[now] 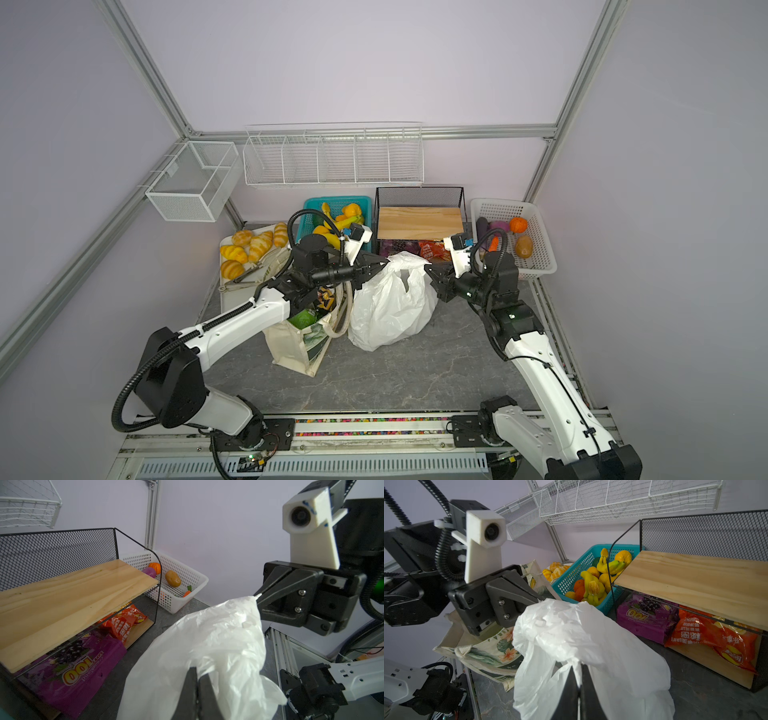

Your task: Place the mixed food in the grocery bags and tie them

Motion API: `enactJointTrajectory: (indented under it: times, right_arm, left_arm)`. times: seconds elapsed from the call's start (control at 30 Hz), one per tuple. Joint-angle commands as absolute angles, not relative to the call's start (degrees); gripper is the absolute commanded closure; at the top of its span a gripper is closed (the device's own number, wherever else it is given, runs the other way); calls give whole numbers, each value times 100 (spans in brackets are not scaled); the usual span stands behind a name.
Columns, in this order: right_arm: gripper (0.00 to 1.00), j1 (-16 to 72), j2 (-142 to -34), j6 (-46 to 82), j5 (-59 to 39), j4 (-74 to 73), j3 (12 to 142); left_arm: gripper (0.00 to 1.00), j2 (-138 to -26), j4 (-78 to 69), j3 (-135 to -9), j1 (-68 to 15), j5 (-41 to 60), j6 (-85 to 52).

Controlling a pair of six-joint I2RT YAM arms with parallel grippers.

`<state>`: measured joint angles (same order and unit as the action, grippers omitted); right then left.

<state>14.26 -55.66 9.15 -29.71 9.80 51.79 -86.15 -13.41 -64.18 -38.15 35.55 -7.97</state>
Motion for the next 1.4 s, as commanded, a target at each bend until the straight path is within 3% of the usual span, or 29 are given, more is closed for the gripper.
enactJointTrajectory:
  times: [0.0, 0.67, 0.93, 1.23, 1.37]
  right_arm:
    - [94, 1442, -5442, 868, -2585, 1657, 5328]
    - [94, 1038, -5534, 938, -1240, 3070, 5242]
    - [94, 2, -5504, 1303, -1513, 2642, 4287]
    - [94, 62, -5284, 1627, -1630, 2381, 4193]
    - [94, -633, -5309, 1957, -2035, 1961, 3555]
  left_arm:
    - [100, -8346, -1323, -6372, -3788, 3091, -836]
    - [100, -8389, 5, -6931, -3779, 649, 184]
    - [100, -8710, 505, -7093, -3773, -429, 581]
    - [100, -8859, 857, -7494, -3940, -583, 846]
    - [100, -9173, 801, -7427, -3890, -1193, 895]
